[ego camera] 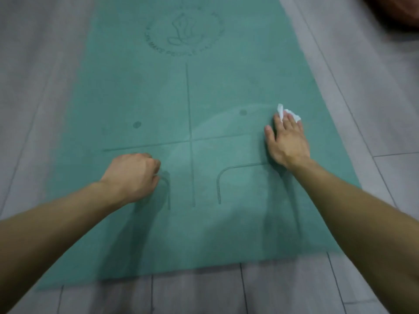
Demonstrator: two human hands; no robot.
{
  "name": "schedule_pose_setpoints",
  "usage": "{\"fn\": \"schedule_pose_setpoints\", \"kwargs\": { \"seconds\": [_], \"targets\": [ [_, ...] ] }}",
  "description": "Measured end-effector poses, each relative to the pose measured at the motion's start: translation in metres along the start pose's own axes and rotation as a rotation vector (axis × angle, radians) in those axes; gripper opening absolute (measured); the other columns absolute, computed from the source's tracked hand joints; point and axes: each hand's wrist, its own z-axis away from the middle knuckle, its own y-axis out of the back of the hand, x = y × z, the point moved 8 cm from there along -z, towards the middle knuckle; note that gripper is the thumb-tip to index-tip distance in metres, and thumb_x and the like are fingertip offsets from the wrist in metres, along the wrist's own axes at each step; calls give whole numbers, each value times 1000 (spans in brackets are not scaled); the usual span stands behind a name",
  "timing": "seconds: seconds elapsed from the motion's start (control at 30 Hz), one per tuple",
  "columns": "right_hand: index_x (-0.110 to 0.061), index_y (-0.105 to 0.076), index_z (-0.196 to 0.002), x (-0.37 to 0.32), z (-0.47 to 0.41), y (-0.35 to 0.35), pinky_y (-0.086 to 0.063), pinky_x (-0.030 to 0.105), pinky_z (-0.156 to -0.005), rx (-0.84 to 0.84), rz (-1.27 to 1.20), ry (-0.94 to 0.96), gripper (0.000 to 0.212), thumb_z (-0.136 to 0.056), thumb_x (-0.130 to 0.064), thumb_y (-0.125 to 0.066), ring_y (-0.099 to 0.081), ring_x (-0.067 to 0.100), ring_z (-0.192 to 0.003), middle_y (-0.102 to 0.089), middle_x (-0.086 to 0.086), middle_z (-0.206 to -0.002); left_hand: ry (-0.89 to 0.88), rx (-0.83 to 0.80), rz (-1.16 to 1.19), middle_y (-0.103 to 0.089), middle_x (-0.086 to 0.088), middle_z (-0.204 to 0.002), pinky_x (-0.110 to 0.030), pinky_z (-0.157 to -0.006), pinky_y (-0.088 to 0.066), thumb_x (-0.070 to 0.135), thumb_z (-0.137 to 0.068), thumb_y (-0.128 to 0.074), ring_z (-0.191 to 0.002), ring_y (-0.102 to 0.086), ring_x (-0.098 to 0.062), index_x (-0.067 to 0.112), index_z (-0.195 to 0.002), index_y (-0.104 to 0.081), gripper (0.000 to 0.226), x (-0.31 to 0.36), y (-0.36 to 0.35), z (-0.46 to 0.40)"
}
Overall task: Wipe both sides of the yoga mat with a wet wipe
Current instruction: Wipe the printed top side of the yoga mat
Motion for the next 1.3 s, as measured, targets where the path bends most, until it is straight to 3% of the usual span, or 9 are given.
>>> {"fn": "schedule_pose_setpoints", "kwargs": {
  "seconds": [0.17, 0.3, 0.5, 0.67, 0.8, 0.87, 0.97, 1.13, 1.3],
  "targets": [
    [-18, -21, -167, -45, 69, -14, -5, 43, -132, -92, 103, 395, 68, -109, -54, -20, -4, 18, -163, -11, 0, -176, -111, 48, 25, -69, -1, -110, -36, -81, -53, 41, -94, -50, -102, -68, -30, 24, -105, -67, 26, 38, 14, -47],
    [-18, -21, -167, -67, 99, -4, -8, 44, -132, -193, 141, 398, 69, -109, -54, -16, -4, 18, -163, -11, 1, -176, -164, -3, 61, -68, -3, -113, -38, -81, -50, 39, -95, -50, -104, -67, -32, 23, -107, -66, 26, 54, 29, -48],
    [-15, -26, -166, -124, 135, 64, -9, 44, -132, -344, 177, 528, 72, -107, -55, -17, -12, 23, -162, -17, 5, -175, -227, -159, 59, -64, -3, -106, -40, -81, -52, 35, -97, -49, -103, -65, -31, 23, -104, -63, 20, 50, 72, 24],
    [-13, -41, -158, -177, 157, 178, -18, 46, -130, -432, 109, 511, 73, -105, -55, -15, -27, 29, -156, -38, 11, -166, -229, -236, 50, -63, -3, -112, -37, -82, -46, 31, -98, -53, -108, -64, -29, 22, -112, -64, 20, 29, 178, 104],
    [-11, -51, -148, -209, 180, 291, -29, 43, -125, -539, 58, 431, 51, -108, -40, -40, -44, 34, -140, -56, 15, -146, -165, -254, 97, -65, -2, -111, -36, -82, -48, 27, -96, -55, -106, -67, -29, 23, -111, -64, 18, -1, 297, 157],
    [-14, -58, -142, -221, 186, 364, -41, 41, -114, -566, 0, 349, 43, -104, -31, -47, -50, 32, -130, -61, 12, -135, -110, -219, 137, -67, -2, -98, -35, -73, -49, 28, -89, -66, -92, -69, -29, 23, -99, -67, 10, -16, 372, 178],
    [-16, -60, -143, -227, 194, 459, -51, 41, -99, -570, -97, 265, 46, -100, -25, -48, -53, 29, -126, -63, 8, -133, -35, -211, 147, -65, 0, -75, -32, -58, -48, 27, -70, -83, -68, -68, -26, 24, -76, -67, 18, -27, 460, 205],
    [-19, -59, -145, -205, 191, 569, -56, 44, -88, -657, -153, 338, 63, -87, 3, -48, -61, 35, -109, -59, 5, -125, 131, -143, 205, -68, -2, -88, -37, -65, -54, 36, -86, -71, -82, -69, -30, 22, -98, -73, 18, -37, 584, 230],
    [-19, -58, -146, -148, 149, 681, -54, 46, -90, -618, -71, 553, 62, -89, 1, -47, -59, 34, -111, -58, 5, -130, 430, -154, 238, -70, -4, -106, -40, -74, -54, 40, -96, -64, -95, -69, -31, 21, -121, -71, 33, -13, 672, 255]
  ]
}}
